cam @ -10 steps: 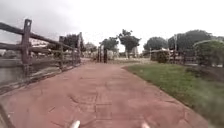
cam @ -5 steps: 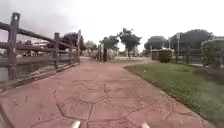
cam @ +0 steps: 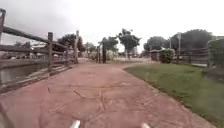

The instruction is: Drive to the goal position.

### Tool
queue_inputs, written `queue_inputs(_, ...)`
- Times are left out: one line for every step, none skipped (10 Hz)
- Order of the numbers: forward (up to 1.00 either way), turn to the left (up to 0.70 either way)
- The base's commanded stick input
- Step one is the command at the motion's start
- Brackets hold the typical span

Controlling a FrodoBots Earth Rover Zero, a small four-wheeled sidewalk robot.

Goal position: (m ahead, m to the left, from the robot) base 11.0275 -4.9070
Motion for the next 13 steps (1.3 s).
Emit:
queue_inputs(0.70,0.00)
queue_inputs(0.70,0.00)
queue_inputs(0.70,0.00)
queue_inputs(0.70,0.00)
queue_inputs(0.70,0.00)
queue_inputs(0.70,0.00)
queue_inputs(0.70,0.00)
queue_inputs(0.70,0.00)
queue_inputs(0.70,0.00)
queue_inputs(0.70,0.00)
queue_inputs(0.70,0.00)
queue_inputs(0.70,0.00)
queue_inputs(0.70,0.00)
